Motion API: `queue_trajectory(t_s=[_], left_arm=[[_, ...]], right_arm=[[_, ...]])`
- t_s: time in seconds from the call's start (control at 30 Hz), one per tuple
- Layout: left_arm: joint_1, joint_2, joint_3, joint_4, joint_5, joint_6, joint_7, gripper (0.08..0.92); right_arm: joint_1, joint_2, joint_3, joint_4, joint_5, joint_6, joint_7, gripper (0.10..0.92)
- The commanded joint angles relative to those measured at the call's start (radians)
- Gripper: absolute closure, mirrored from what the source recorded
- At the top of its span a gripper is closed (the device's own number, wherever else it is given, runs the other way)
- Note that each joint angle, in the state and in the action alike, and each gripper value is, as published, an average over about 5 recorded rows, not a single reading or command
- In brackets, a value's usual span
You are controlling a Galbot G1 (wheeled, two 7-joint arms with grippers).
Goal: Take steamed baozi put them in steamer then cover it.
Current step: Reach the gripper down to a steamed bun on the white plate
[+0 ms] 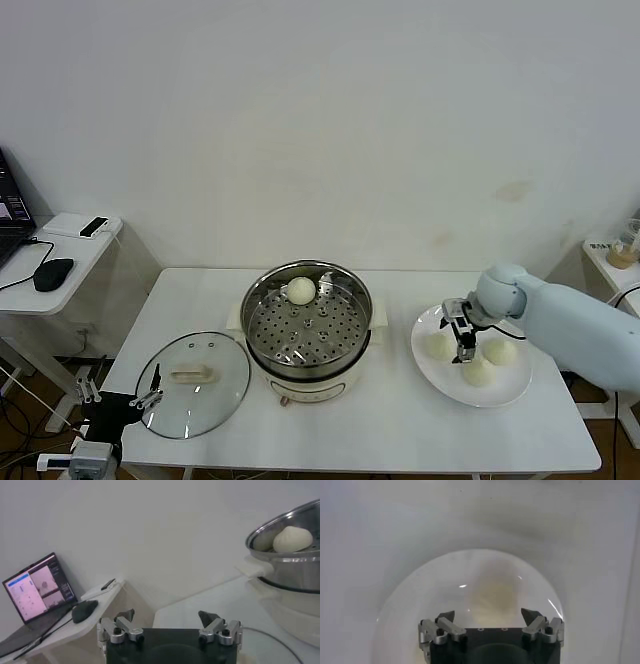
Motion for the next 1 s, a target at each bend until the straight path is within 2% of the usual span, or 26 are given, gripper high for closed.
queue_trajectory(t_s=[0.03, 0.3, 0.73, 1.0], left_arm=[[-0.002, 0.001, -0.001, 0.003, 0.000, 0.000, 0.000, 0.177], [-0.009, -0.002, 0.001, 0.009, 0.000, 0.000, 0.000, 0.177], [-0.005, -0.005, 0.001, 0.005, 0.000, -0.002, -0.001, 0.177], [-0.007, -0.006, 0.005, -0.002, 0.000, -0.001, 0.000, 0.177]], right_arm=[[-0.070, 0.081, 0.046, -0.104, -0.053, 0.007, 0.009, 0.203], [-0.071, 0.104, 0.056, -0.147, -0.067, 0.010, 0.025, 0.209], [-0.035, 0.071, 0.046, -0.099, -0.055, 0.002, -0.026, 0.395], [0.098, -0.029, -0.002, 0.018, 0.023, -0.025, -0.059, 0.412]])
